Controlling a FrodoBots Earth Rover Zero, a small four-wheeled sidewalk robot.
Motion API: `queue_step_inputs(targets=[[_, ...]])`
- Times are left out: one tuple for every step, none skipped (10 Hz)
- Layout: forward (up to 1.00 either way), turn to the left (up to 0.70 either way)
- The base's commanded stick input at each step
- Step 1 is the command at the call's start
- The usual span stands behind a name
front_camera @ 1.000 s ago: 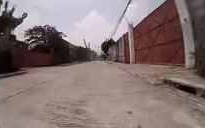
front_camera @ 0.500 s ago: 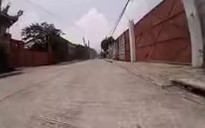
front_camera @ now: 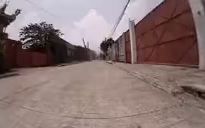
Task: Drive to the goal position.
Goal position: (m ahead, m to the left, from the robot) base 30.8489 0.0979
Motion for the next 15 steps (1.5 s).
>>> queue_step_inputs(targets=[[0.70, 0.00], [0.70, 0.00], [0.70, 0.00], [0.70, 0.00], [0.70, 0.00], [0.70, 0.00], [0.70, 0.00], [0.70, 0.00], [0.70, 0.00], [0.70, 0.00], [0.70, 0.00], [0.70, 0.00], [0.70, 0.00], [0.70, 0.00], [0.70, 0.00]])
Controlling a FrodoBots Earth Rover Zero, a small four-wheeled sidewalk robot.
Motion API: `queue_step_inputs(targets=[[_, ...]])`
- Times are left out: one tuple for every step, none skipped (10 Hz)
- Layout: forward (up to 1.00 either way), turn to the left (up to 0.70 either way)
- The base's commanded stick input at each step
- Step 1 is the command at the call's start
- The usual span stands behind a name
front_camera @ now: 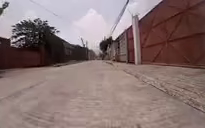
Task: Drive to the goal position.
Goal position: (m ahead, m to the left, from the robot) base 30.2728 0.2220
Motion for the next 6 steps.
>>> queue_step_inputs(targets=[[0.70, 0.00], [0.70, 0.00], [0.70, 0.00], [0.70, 0.00], [0.70, 0.00], [0.70, 0.00]])
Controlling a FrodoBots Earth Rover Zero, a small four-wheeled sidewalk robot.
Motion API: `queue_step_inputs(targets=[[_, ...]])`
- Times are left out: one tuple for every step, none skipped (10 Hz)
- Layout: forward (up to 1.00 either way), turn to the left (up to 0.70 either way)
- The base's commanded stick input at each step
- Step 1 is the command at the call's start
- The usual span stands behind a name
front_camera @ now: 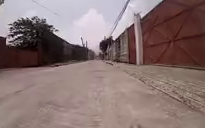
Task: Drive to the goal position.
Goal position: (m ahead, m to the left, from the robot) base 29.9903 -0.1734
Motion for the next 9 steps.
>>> queue_step_inputs(targets=[[0.70, 0.00], [0.70, 0.00], [0.70, 0.00], [0.70, 0.00], [0.70, 0.00], [0.70, 0.00], [0.70, 0.00], [0.70, 0.00], [0.70, 0.00]])
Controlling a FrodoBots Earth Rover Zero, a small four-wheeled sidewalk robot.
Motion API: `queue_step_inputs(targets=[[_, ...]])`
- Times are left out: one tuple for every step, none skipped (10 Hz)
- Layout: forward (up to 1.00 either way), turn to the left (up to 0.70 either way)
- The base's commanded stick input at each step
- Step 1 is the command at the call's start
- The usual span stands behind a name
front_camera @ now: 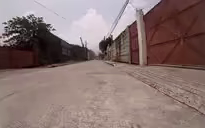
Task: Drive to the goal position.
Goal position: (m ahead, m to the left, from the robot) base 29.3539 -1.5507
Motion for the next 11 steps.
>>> queue_step_inputs(targets=[[0.70, 0.00], [0.70, 0.00], [0.70, 0.15], [0.70, 0.31], [0.70, 0.33], [0.70, 0.12], [0.70, 0.00], [0.70, 0.00], [0.70, 0.00], [0.70, 0.00], [0.70, 0.00]])
